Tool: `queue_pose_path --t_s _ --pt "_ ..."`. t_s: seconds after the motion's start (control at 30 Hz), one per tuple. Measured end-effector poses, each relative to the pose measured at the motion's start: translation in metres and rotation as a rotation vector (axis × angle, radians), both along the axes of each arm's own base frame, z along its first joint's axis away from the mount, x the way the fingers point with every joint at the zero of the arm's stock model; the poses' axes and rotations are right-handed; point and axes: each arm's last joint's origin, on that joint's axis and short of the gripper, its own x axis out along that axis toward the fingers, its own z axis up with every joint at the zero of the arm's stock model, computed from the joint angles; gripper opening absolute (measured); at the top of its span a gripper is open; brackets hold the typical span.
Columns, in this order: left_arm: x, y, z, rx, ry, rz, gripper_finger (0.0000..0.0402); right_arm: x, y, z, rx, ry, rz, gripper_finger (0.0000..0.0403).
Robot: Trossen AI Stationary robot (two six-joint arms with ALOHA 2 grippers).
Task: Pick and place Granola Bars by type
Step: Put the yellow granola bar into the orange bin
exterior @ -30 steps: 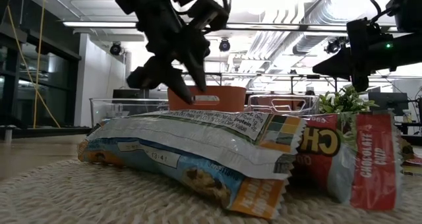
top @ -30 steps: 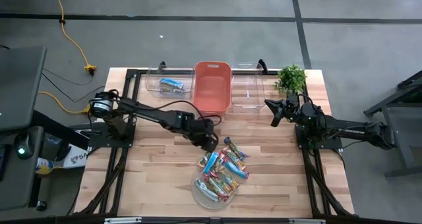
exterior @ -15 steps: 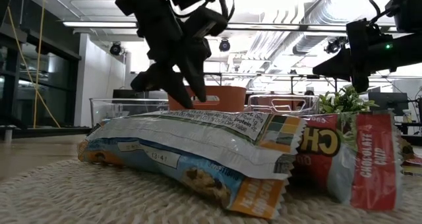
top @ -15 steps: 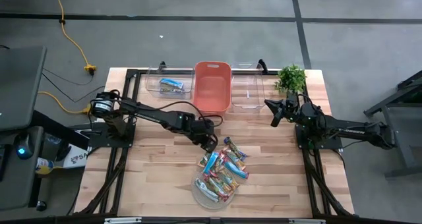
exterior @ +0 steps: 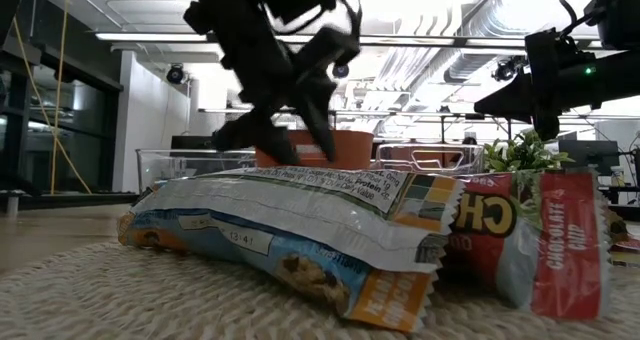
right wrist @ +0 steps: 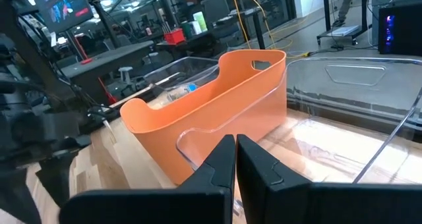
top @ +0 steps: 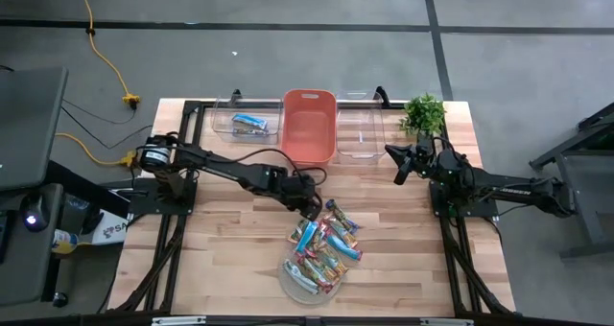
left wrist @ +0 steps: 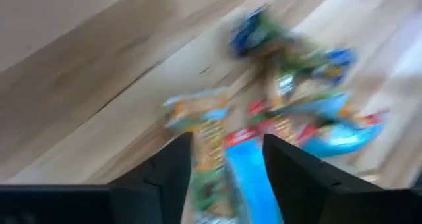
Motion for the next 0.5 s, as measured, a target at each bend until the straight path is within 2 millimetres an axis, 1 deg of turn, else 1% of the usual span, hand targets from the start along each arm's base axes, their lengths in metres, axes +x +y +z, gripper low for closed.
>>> queue_pose_path --t_s 0.13,0.23,0.33,0.43,0.5 --pt "0.001 -0.001 0.002 -0.036 -0.004 0.017 0.0219 0.0 0.0 0.0 0.0 -0.001 0.0 0.0" --pt "-0.002 0.0 0.004 -0.045 0.068 0.036 0.0224 0.0 0.0 0.0 0.0 -0.001 0.0 0.0" --pt "0.003 -0.001 0.019 -0.032 0.106 0.036 0.0224 0.0 0.0 0.0 0.0 -0.001 0.0 0.0" --pt "0.005 0.0 0.031 0.01 0.2 0.032 0.0224 0.0 0.0 0.0 0.0 -0.001 0.0 0.0" --pt "0.017 -0.001 0.045 0.024 0.18 0.031 0.0224 0.0 0.0 0.0 0.0 -0.002 0.0 0.0"
